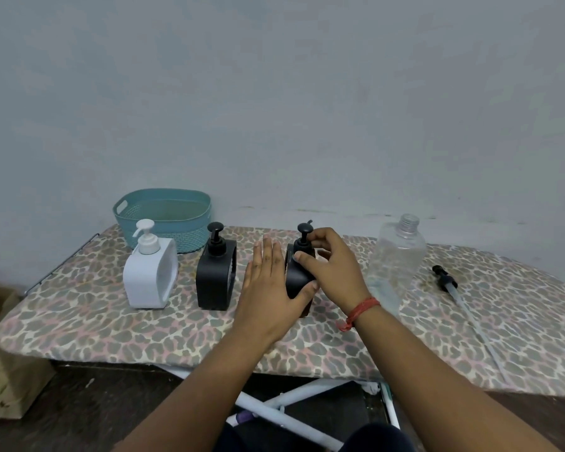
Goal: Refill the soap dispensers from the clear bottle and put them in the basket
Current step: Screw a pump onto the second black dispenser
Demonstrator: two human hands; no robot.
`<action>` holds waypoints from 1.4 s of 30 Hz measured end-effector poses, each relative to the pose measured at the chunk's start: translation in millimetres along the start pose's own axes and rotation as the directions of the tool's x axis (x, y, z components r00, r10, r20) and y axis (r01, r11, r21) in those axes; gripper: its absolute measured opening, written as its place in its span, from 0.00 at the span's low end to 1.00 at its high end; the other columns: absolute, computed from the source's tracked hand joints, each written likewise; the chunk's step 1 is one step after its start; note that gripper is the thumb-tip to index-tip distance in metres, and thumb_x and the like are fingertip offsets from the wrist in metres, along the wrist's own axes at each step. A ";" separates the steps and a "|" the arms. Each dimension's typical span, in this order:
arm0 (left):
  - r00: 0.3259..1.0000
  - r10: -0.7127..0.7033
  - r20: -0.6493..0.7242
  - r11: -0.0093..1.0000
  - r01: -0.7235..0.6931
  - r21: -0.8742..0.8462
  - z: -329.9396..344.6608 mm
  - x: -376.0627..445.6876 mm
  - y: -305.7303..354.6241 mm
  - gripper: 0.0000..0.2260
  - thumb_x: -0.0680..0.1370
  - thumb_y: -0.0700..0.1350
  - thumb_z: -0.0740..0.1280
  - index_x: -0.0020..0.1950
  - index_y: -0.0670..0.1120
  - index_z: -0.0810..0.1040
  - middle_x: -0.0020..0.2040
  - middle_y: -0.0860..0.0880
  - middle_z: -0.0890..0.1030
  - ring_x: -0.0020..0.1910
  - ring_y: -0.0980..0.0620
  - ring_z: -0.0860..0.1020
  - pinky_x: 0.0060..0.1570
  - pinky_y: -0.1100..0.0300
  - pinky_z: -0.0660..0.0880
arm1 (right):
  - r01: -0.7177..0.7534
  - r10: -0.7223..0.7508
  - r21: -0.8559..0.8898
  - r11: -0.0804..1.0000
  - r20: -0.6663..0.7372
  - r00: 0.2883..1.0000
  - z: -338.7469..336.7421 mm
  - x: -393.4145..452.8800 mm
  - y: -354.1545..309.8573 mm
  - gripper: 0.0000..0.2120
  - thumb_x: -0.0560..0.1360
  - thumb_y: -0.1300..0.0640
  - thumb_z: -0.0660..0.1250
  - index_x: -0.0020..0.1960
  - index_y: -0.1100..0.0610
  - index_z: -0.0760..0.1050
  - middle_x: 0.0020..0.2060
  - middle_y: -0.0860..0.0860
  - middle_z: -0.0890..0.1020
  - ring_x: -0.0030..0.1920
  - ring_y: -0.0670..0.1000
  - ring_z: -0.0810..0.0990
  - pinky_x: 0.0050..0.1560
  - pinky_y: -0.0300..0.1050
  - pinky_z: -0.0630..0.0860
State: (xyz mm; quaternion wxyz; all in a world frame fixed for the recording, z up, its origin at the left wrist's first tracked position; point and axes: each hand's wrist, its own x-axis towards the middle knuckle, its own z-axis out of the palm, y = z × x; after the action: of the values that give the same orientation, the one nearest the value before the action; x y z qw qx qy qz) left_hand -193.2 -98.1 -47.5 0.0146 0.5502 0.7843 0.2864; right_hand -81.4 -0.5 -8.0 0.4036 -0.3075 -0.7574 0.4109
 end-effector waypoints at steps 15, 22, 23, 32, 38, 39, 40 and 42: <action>0.993 0.061 0.103 0.847 0.004 -0.532 -2.4 24.5 -2.5 0.34 0.67 0.57 0.78 0.68 0.61 0.65 0.62 0.60 0.74 0.59 0.58 0.77 0.57 0.49 0.81 | -0.008 0.007 0.084 0.996 0.018 1.000 1.2 0.4 9.8 0.15 0.72 0.56 0.76 0.50 0.49 0.70 0.50 0.42 0.80 0.55 0.40 0.78 0.58 0.37 0.73; 0.994 0.055 0.089 0.855 -0.001 -0.519 -1.0 23.6 -5.5 0.37 0.66 0.59 0.77 0.71 0.61 0.63 0.65 0.58 0.73 0.63 0.53 0.76 0.60 0.46 0.78 | -0.022 0.023 0.088 0.996 -0.008 1.000 4.7 -5.1 15.2 0.18 0.74 0.54 0.75 0.60 0.43 0.74 0.52 0.48 0.77 0.58 0.49 0.77 0.60 0.45 0.75; 0.995 0.055 0.086 0.858 -0.003 -0.514 -0.7 23.8 -5.4 0.38 0.66 0.59 0.77 0.72 0.61 0.63 0.66 0.57 0.73 0.64 0.52 0.76 0.61 0.46 0.78 | -0.011 0.013 0.085 0.996 -0.014 1.000 4.5 -6.6 15.0 0.16 0.74 0.55 0.74 0.58 0.42 0.75 0.52 0.47 0.77 0.58 0.49 0.77 0.61 0.47 0.75; 0.998 0.033 0.056 0.867 -0.001 -0.498 -2.7 20.3 -1.9 0.35 0.67 0.62 0.78 0.64 0.76 0.59 0.62 0.68 0.70 0.63 0.61 0.74 0.62 0.50 0.78 | 0.004 -0.002 0.259 0.966 -0.007 1.000 -2.9 -6.5 10.6 0.16 0.75 0.62 0.73 0.57 0.47 0.74 0.56 0.42 0.81 0.61 0.41 0.78 0.69 0.46 0.72; 0.996 0.052 0.074 0.854 -0.006 -0.521 -2.3 20.4 -1.3 0.42 0.66 0.62 0.77 0.75 0.63 0.60 0.70 0.60 0.70 0.67 0.54 0.74 0.64 0.47 0.77 | -0.004 0.010 0.206 0.979 -0.029 1.000 0.8 -5.7 9.1 0.22 0.72 0.64 0.75 0.61 0.49 0.73 0.48 0.46 0.83 0.56 0.43 0.81 0.67 0.46 0.73; 0.995 0.051 0.080 0.852 -0.001 -0.523 -2.2 20.7 -1.6 0.43 0.66 0.62 0.77 0.75 0.61 0.60 0.70 0.58 0.70 0.67 0.52 0.74 0.64 0.46 0.77 | -0.008 0.017 0.197 0.980 -0.045 0.999 1.1 -6.1 9.2 0.22 0.71 0.63 0.76 0.60 0.49 0.73 0.46 0.45 0.82 0.54 0.43 0.81 0.65 0.45 0.74; 0.995 0.050 0.083 0.851 0.001 -0.525 -2.1 20.9 -1.8 0.43 0.66 0.62 0.77 0.75 0.61 0.60 0.69 0.58 0.71 0.66 0.51 0.75 0.63 0.46 0.77 | -0.008 0.020 0.197 0.980 -0.059 0.998 1.3 -6.4 9.6 0.22 0.71 0.63 0.76 0.60 0.49 0.73 0.43 0.45 0.80 0.51 0.45 0.81 0.64 0.46 0.75; 0.995 0.049 0.085 0.851 0.004 -0.526 -2.0 20.9 -2.1 0.42 0.65 0.63 0.77 0.75 0.61 0.60 0.68 0.57 0.71 0.65 0.51 0.76 0.63 0.45 0.77 | 0.001 0.016 0.200 0.980 -0.088 0.996 1.5 -8.7 10.4 0.20 0.72 0.62 0.75 0.60 0.49 0.73 0.42 0.46 0.78 0.47 0.46 0.79 0.61 0.46 0.76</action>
State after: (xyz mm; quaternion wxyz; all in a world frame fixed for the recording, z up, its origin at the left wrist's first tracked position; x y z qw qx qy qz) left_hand -204.0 -81.3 -40.7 0.1984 0.5474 0.6681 0.4633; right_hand -77.0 -3.1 -20.7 0.4643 -0.2864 -0.6924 0.4722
